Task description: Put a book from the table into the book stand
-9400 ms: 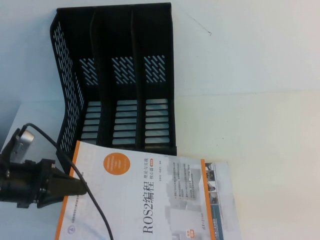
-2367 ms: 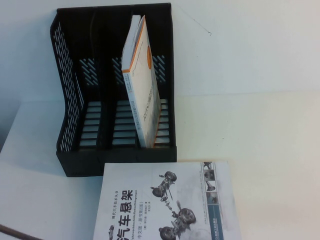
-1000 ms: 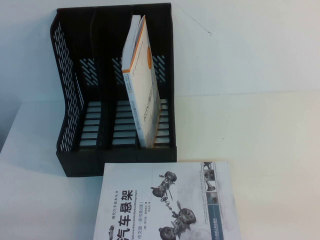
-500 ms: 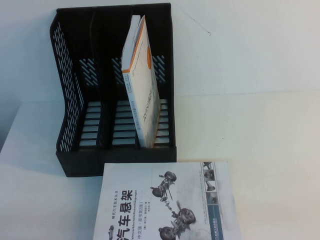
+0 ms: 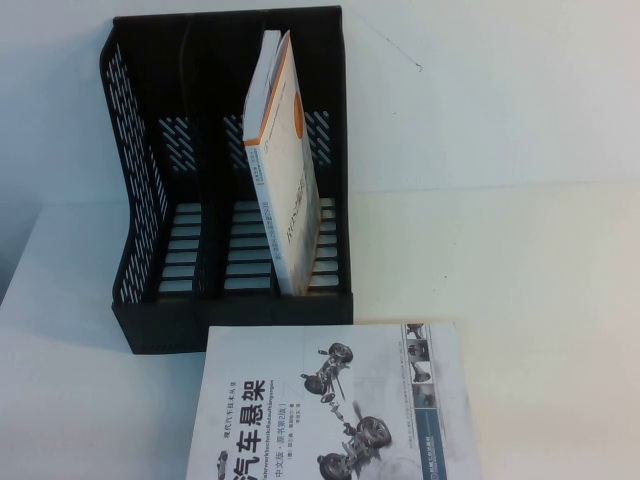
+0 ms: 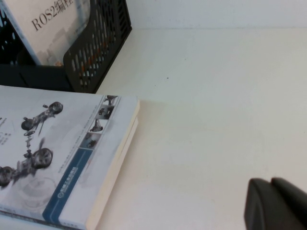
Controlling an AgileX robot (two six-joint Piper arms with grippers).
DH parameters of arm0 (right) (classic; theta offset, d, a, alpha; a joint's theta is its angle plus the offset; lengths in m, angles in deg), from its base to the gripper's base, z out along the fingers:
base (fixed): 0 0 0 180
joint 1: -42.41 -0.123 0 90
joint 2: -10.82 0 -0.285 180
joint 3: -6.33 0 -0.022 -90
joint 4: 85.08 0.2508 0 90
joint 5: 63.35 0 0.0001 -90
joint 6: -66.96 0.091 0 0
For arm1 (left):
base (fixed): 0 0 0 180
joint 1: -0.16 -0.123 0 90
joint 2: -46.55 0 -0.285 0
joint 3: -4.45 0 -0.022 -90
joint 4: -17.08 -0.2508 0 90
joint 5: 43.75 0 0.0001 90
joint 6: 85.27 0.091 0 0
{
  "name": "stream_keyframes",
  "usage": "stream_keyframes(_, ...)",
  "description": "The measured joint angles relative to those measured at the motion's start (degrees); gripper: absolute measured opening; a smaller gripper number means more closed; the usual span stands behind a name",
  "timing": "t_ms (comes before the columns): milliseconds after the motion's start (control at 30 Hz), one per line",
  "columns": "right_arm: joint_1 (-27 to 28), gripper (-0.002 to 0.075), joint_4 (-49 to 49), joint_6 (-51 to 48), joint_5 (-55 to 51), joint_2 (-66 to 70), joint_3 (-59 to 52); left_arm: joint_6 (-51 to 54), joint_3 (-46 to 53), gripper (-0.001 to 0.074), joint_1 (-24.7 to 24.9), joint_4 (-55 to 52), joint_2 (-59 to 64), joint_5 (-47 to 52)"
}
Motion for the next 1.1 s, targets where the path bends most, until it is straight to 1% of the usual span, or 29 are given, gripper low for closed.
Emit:
stream_keyframes(300,0.0,-0.0001,0.0,0.0,0.0,0.0,0.0,-5.6,0.0,-0.0003,0.0,3.7,0.0,-2.5)
stream_keyframes(700,0.0,-0.0001,0.0,0.0,0.0,0.0,0.0,-6.0,0.0,-0.0003,0.0,2.9,0.0,-2.5)
stream_keyframes(833,0.6,-0.0001,0.0,0.0,1.0,-0.5,-1.9,-5.5,0.0,-0.0003,0.0,2.8,0.0,-2.5)
stream_keyframes(867,1.2,-0.0001,0.1,0.0,1.2,-0.8,-2.9,-5.3,0.0,-0.0003,0.0,2.8,0.0,-2.5)
stream_keyframes(933,4.6,-0.0001,0.4,0.0,1.4,-2.4,-4.9,-5.1,0.0,-0.0003,0.0,2.8,0.0,-2.5)
stream_keyframes(1000,9.2,-0.0001,1.3,-1.4,2.5,-5.0,-6.5,-5.0,0.0,-0.0001,0.0,2.8,0.0,-2.2)
stream_keyframes(1100,18.1,-0.0001,5.6,-9.5,7.5,-9.3,-9.2,-5.0,0.0,-0.0001,0.0,2.8,0.0,-2.0)
